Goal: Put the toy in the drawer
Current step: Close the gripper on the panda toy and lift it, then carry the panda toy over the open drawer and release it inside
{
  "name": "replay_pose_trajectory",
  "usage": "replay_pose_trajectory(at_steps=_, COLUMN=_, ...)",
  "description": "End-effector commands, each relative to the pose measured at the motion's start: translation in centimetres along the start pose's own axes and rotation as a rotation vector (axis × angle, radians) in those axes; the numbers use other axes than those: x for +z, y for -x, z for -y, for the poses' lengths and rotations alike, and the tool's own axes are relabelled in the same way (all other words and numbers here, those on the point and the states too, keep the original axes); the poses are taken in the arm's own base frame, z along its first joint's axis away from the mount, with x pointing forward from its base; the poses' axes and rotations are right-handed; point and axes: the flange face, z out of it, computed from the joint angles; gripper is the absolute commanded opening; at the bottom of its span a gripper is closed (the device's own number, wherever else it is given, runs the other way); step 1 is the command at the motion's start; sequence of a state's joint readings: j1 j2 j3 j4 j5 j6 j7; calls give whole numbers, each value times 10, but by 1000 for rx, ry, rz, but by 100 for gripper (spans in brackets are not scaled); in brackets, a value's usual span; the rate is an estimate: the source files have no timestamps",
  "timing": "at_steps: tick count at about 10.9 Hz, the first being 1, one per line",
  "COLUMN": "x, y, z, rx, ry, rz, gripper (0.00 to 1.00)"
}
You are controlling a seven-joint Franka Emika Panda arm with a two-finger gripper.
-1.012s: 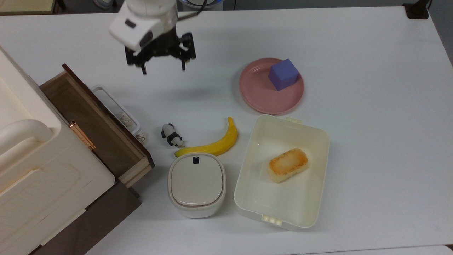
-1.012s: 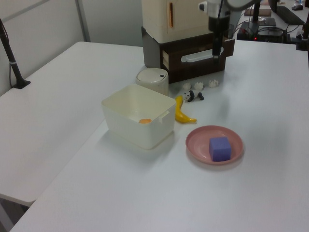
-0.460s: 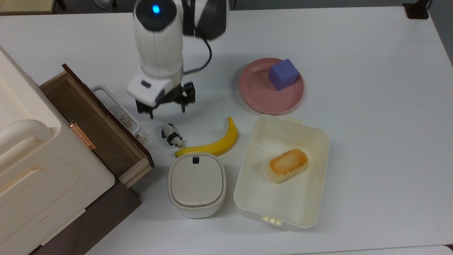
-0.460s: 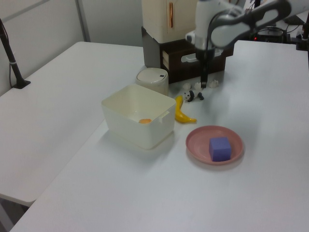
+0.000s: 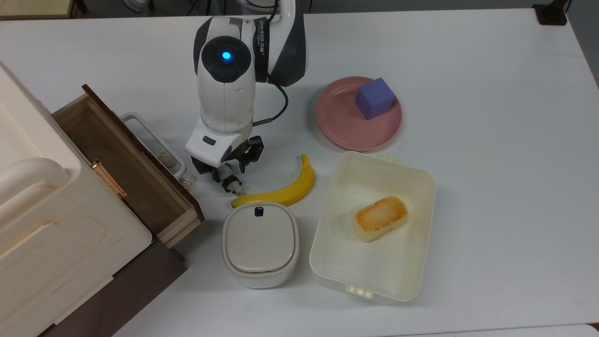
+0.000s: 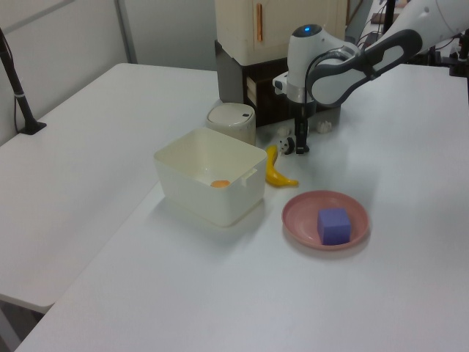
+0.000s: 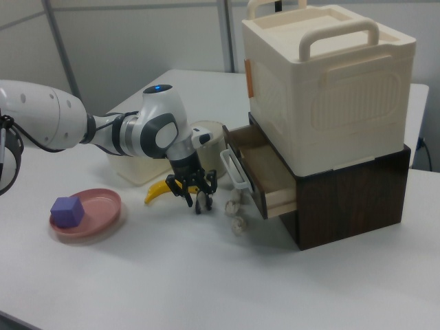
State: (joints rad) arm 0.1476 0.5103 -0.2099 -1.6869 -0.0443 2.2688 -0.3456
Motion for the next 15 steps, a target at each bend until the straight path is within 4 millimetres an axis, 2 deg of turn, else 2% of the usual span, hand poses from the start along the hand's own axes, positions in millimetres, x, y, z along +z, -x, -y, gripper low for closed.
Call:
replay_pose_trajectory(at_steps=1, x=-21, y=-2, z=1, rx=-58, ry=23, rz=-22, gripper=5)
replay_pose_trajectory(at_steps=3, x=-68, y=7, z=-3, rx=-83, ry=6, rz=-27, gripper=4)
replay_pose_trajectory(at_steps=6, x=-151, y=39, z=-13, rx=-186, ry=-109, rz=19, gripper=4)
replay_pose_trajectory(at_steps=7, x=-165, y=44, z=-28, rx=-164, ry=-131, rz=2, gripper=4)
replay_pose_trajectory(at_steps=8, x=-185, y=49, z=-57, rx=-127, ry=-129, rz=-51, gripper=4)
replay_pose_trajectory(at_steps=11, x=-209, y=58, z=-121, rx=-104, ry=25, rz=-210, gripper=5)
replay_pose_trajectory(at_steps=12, x=-211, y=57, z=-132, rx=-104, ry=77, rz=-250, gripper=5)
replay_pose_trajectory(at_steps=15, x=-189, y=64, z=-172, rx=-93, ry=188, rz=-287, gripper=7)
